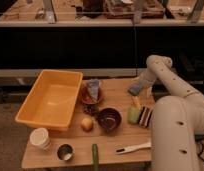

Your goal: Place sponge in metal cup

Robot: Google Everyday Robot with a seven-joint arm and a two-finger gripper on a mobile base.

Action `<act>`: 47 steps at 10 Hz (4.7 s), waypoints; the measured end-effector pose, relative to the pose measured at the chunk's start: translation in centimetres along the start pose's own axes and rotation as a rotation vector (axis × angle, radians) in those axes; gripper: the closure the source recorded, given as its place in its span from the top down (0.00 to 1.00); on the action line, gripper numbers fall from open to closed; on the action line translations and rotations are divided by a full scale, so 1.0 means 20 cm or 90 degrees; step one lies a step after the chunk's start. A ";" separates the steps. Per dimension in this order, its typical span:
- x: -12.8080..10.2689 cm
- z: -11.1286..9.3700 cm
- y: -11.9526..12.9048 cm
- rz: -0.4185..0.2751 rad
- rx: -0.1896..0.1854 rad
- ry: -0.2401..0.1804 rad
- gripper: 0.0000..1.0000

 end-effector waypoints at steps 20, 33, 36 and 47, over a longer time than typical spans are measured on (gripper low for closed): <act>-0.05 0.22 -0.06 -0.095 -0.031 0.003 0.00; -0.49 -0.54 0.00 -0.181 0.062 0.005 0.00; -0.48 -0.54 0.01 -0.179 0.062 0.006 0.00; -1.84 -0.77 0.00 -0.616 0.170 -0.053 0.00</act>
